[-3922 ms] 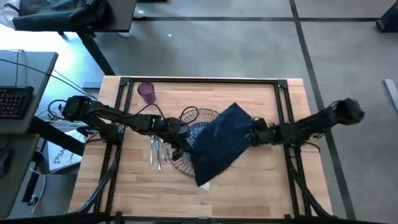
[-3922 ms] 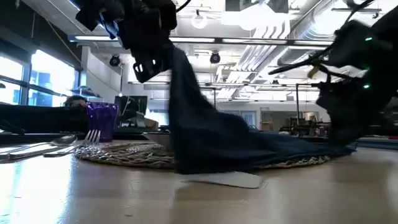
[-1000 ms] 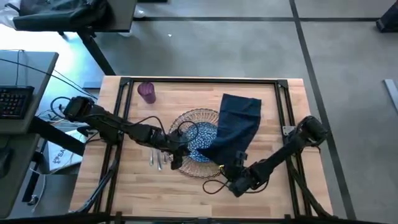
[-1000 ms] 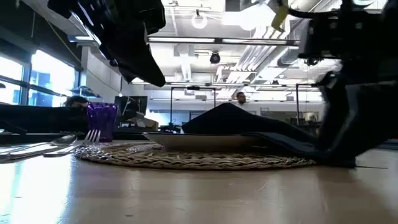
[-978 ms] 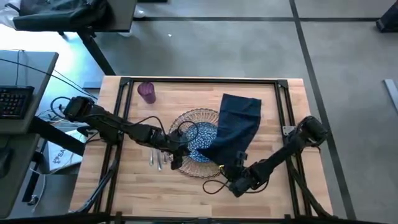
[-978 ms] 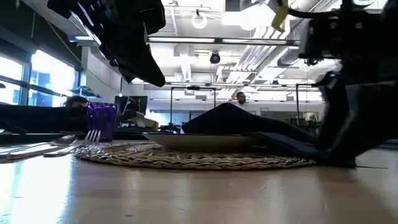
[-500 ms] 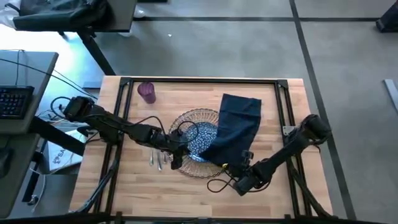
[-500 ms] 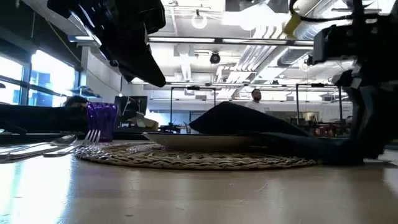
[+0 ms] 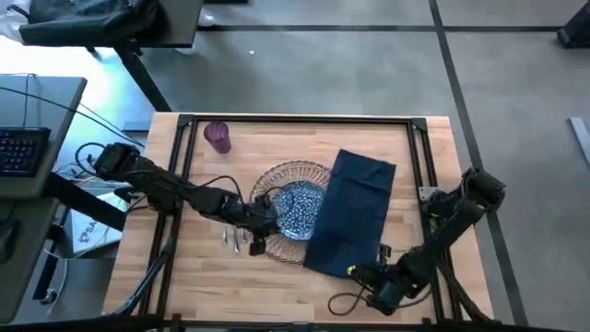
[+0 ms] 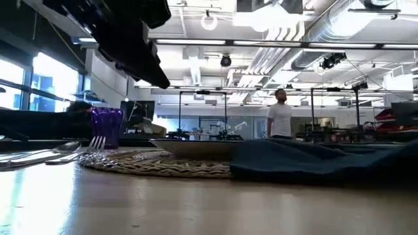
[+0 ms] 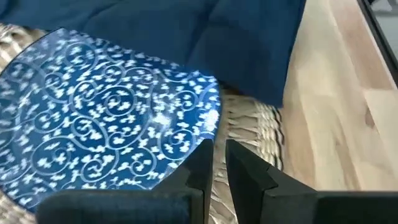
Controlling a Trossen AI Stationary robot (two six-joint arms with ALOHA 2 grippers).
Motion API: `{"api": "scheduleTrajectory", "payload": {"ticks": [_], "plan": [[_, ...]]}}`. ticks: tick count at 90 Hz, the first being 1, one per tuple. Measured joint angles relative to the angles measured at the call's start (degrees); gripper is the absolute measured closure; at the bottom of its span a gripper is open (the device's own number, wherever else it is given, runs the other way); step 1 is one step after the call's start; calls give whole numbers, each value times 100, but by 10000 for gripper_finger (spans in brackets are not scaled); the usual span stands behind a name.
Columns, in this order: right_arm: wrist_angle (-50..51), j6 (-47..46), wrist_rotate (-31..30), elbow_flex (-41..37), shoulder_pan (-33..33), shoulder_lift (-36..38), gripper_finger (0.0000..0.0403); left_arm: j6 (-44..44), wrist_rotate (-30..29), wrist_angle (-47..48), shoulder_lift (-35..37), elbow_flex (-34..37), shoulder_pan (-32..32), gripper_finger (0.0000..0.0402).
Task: Set table place
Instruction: Fold the blue napkin
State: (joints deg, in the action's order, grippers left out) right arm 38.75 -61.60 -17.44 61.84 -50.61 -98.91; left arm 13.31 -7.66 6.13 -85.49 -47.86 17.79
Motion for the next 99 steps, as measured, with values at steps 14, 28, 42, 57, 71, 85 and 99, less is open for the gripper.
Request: {"api": "scheduleTrajectory", "payload": {"ticks": [14, 28, 42, 57, 71, 85, 99], "plan": [[-654, -90, -17, 0, -94, 0, 403, -219, -2, -38, 0, 0, 203, 373], [-1125, 234, -460, 2, -65, 61, 403, -348, -23, -194, 0, 0, 364, 373], [32, -668, -1640, 2, -3, 595, 403, -355, -65, -271, 0, 0, 386, 373], [2410, -2941, -2402, -41, 126, 1390, 403, -460, -83, -278, 0, 0, 362, 373], [3913, -4352, -2208, -591, 598, 2150, 403, -550, -322, -298, 0, 0, 362, 373], [3942, -4233, -2024, -1490, 1398, 2943, 403, -570, -460, -293, 0, 0, 362, 373], [3864, -3885, -2180, -2263, 2154, 3584, 403, -570, -496, -284, 0, 0, 362, 373]]}}
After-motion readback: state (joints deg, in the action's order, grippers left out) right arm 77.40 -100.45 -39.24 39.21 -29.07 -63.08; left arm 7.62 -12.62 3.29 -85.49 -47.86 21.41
